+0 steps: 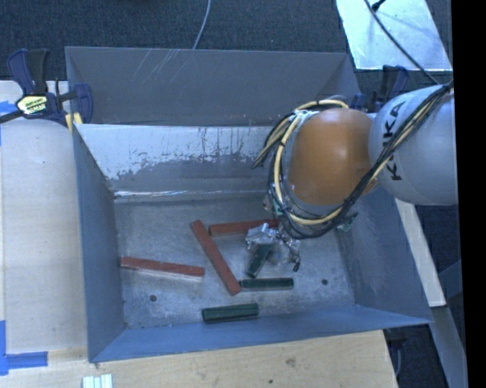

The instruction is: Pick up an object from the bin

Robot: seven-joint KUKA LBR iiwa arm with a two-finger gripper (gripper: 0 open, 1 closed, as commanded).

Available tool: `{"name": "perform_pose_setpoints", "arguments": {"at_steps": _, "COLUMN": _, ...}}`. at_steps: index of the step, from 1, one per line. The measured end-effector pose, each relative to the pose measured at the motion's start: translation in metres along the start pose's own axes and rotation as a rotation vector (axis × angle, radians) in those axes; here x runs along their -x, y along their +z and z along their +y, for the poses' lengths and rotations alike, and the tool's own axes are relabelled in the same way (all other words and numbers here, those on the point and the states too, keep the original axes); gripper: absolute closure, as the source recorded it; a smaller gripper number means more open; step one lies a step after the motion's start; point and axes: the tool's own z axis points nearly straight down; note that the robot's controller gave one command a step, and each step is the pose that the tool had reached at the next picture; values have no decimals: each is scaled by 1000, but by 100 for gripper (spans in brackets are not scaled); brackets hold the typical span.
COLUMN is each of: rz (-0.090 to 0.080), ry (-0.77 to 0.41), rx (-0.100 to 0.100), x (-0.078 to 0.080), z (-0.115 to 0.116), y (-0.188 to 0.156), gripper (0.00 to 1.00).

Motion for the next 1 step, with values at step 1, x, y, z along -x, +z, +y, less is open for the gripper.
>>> {"name": "perform_pose_setpoints", "arguments": {"at_steps": 1, "rz": 1, "ry": 1, "rx": 1, "x": 0, "z": 0, "y": -13, "gripper": 100}}
